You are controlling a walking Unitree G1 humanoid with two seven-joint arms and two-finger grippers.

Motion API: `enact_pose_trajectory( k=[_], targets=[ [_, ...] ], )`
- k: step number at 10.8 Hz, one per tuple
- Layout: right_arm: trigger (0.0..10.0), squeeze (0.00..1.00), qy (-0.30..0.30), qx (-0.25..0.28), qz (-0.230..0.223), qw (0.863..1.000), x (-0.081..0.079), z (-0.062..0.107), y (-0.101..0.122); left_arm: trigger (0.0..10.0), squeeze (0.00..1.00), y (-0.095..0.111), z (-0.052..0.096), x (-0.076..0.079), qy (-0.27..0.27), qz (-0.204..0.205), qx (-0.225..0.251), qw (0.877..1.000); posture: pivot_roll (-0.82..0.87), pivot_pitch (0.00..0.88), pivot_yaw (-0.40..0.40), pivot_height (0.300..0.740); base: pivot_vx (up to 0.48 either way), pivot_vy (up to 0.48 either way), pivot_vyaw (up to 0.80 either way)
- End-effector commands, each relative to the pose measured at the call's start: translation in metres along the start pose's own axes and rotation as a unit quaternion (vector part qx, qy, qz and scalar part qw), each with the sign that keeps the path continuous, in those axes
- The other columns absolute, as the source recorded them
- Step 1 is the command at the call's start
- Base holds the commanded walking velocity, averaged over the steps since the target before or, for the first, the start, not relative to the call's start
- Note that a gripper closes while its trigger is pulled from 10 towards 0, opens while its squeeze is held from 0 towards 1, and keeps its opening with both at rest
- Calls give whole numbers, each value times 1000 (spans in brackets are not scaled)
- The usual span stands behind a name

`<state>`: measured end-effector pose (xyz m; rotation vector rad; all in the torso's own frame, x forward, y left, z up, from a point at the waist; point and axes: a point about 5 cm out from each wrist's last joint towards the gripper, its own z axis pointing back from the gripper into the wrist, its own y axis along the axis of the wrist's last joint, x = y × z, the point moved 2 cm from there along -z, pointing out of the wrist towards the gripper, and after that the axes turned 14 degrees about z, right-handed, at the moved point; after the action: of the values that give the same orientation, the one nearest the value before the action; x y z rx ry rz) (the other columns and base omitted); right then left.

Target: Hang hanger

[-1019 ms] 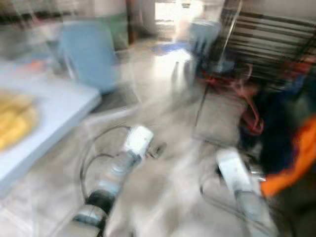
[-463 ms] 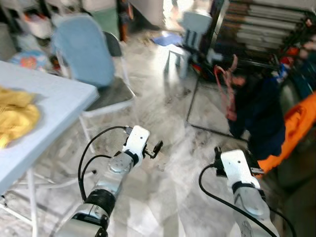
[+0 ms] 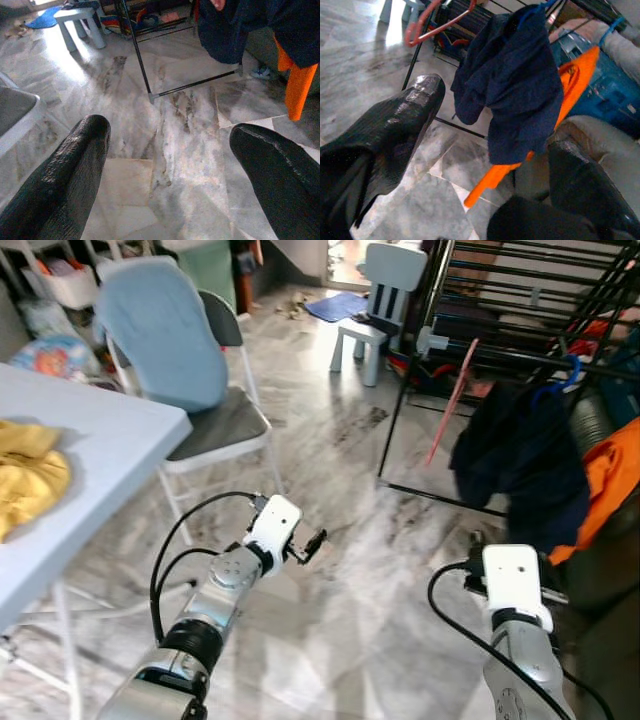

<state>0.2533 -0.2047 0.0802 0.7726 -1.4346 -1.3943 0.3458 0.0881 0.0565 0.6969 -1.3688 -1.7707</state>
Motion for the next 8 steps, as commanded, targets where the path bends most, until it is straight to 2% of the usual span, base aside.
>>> enact_pose_trajectory(
  k=[1,2,4,6,8],
  targets=[
    [10000,0,-10,-9,-2,1000,2,1,-6,10000,0,9,-3,1,-11,-16,8,1000,67,0,36,740,0,0,0],
    [10000,0,-27,-13,-14,999,4,7,-11,10000,0,13,-5,4,-31,-30,6,999,53,0,72,740,0,0,0],
    [10000,0,-43,-9,-10,999,12,11,-13,10000,0,18,-12,15,-57,-35,6,998,-2,0,136,740,0,0,0],
    [10000,0,-61,-7,6,998,27,20,-14,10000,0,18,-19,32,-86,-38,5,996,-68,0,156,740,0,0,0],
    [10000,0,-3,22,38,999,21,23,-1,10000,0,27,-21,22,-25,-19,30,999,-109,0,145,740,0,0,0]
  ],
)
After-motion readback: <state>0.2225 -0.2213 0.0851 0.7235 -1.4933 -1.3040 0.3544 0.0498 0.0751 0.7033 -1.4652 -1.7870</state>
